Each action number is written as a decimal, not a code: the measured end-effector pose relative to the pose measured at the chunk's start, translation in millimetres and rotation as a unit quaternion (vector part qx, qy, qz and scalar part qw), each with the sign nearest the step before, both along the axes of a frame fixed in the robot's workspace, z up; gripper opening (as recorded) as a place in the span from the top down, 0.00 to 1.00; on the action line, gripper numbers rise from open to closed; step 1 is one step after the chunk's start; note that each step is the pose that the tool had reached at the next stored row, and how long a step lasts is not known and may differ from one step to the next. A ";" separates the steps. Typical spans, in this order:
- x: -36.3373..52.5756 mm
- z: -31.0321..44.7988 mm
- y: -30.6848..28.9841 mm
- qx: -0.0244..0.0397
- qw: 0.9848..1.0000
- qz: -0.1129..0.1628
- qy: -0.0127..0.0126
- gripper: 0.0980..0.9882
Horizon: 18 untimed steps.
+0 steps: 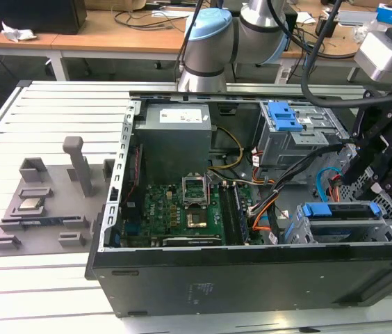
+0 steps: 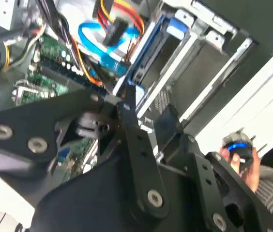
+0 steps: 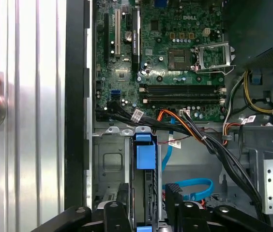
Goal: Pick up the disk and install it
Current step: 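Insert the disk into the insertion slot, then insert the first disk wire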
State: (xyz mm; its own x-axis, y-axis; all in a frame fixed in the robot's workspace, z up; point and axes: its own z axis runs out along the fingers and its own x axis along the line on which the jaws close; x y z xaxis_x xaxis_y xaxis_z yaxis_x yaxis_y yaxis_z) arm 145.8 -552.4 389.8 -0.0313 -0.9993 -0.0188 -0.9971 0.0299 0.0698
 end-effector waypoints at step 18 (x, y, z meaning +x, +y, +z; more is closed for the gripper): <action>0.0 -1.1 0.0 0.000 1.000 0.000 0.000 0.99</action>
State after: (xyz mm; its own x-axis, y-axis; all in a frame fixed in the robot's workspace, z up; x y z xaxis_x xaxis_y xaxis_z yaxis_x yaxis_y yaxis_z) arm 145.8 -552.4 388.8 -0.0312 -0.9993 -0.0187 -0.9971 0.0299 0.0698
